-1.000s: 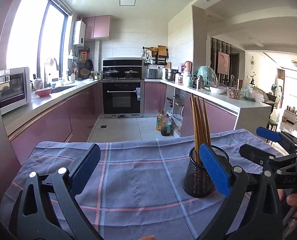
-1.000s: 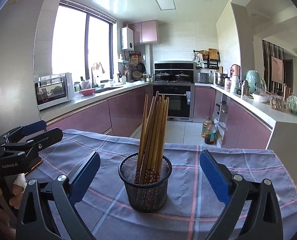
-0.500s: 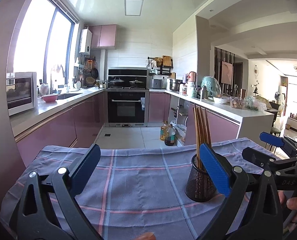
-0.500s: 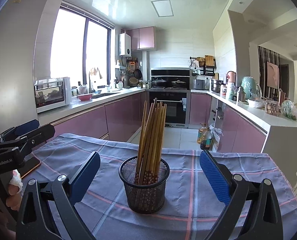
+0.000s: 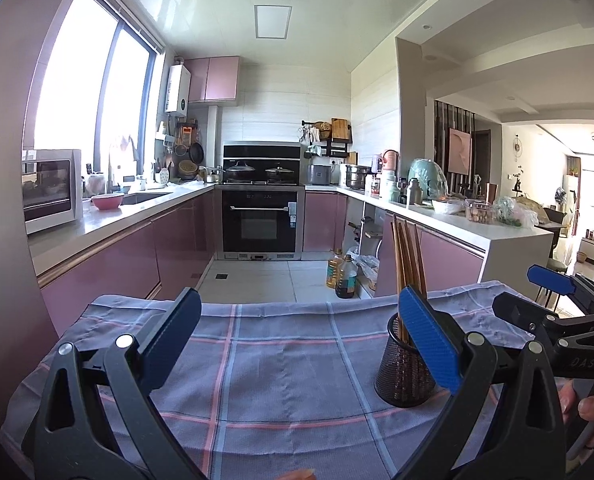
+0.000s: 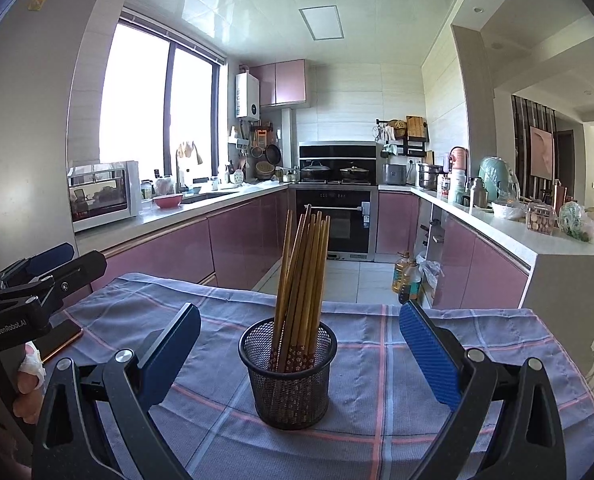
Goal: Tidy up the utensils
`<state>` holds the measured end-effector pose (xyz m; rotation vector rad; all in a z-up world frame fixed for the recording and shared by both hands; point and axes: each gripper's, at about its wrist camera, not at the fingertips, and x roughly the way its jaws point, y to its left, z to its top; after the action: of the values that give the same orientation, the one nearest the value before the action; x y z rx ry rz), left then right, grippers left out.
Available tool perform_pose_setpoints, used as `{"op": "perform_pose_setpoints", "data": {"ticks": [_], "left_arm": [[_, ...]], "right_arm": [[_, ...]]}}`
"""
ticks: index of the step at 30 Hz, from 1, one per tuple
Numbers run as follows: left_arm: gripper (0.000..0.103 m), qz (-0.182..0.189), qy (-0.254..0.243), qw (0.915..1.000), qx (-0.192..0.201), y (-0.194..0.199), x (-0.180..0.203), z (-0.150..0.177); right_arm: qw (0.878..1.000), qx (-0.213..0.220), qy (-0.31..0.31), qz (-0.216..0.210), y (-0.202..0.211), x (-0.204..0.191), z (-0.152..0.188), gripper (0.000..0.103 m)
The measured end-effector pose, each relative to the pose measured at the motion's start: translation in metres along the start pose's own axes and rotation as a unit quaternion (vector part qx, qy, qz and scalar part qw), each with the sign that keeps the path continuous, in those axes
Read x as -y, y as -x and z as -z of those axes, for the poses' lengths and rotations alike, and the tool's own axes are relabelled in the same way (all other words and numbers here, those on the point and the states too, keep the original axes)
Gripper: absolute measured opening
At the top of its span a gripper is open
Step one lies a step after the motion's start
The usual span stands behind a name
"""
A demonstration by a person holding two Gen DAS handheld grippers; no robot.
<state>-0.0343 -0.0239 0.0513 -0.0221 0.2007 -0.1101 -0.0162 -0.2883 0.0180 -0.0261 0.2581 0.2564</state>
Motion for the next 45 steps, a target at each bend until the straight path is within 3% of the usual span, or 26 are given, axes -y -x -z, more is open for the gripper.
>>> {"op": "perform_pose_setpoints", "data": {"ticks": [45], "left_arm": [[0.097,-0.012,-0.001,0.9999,0.003,0.0053,-0.0012,-0.0013]], "right_arm": [[1.000,0.007,-0.006,0.016,0.0007,-0.0031,-0.0042,0.096]]}}
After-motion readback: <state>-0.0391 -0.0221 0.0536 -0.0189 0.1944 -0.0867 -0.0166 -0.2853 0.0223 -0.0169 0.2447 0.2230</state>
